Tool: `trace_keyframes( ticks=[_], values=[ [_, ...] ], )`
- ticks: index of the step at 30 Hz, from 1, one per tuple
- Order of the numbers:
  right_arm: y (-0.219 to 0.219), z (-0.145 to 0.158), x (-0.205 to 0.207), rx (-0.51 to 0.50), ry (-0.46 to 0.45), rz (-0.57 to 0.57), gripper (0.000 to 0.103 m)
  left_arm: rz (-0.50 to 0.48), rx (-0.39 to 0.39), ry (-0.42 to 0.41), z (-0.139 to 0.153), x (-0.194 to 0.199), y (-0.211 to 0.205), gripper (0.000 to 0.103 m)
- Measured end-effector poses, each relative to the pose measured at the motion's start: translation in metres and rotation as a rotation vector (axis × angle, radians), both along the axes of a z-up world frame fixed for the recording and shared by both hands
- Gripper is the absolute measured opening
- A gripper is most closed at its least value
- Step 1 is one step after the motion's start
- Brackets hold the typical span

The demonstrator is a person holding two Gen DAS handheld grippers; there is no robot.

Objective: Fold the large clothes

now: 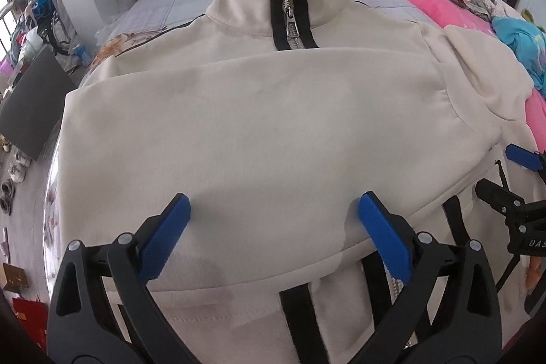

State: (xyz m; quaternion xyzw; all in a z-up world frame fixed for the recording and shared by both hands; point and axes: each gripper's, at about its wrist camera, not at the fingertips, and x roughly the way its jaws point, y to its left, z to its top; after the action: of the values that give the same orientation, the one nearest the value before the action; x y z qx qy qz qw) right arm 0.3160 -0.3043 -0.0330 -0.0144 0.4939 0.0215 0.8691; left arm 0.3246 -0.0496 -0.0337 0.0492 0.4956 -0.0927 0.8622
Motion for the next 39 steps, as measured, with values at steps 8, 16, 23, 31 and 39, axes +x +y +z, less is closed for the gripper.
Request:
trace_keyframes(
  ticks=[8,16,23,31,39],
  values=[
    [-0.009,0.010,0.002,0.041,0.023,0.050,0.097,0.008,-0.002,-0.011,0.000,-0.003,0.001,0.096],
    [-0.115,0.093,-0.012,0.165,-0.171,-0.084,0.097,-0.010,0.000,0.008,0.001,-0.001,0.002,0.096],
    [-0.271,0.096,0.011,0.268,-0.116,-0.389,0.088,-0.021,-0.001,0.015,0.000,0.000,0.002,0.096],
    [-0.379,0.063,0.038,0.395,-0.101,-0.670,0.074,-0.030,-0.001,0.007,0.000,-0.001,0.001,0.096],
    [-0.429,0.027,0.046,0.505,-0.121,-0.820,0.055,-0.029,-0.004,-0.006,0.000,-0.004,0.002,0.096]
  ],
)
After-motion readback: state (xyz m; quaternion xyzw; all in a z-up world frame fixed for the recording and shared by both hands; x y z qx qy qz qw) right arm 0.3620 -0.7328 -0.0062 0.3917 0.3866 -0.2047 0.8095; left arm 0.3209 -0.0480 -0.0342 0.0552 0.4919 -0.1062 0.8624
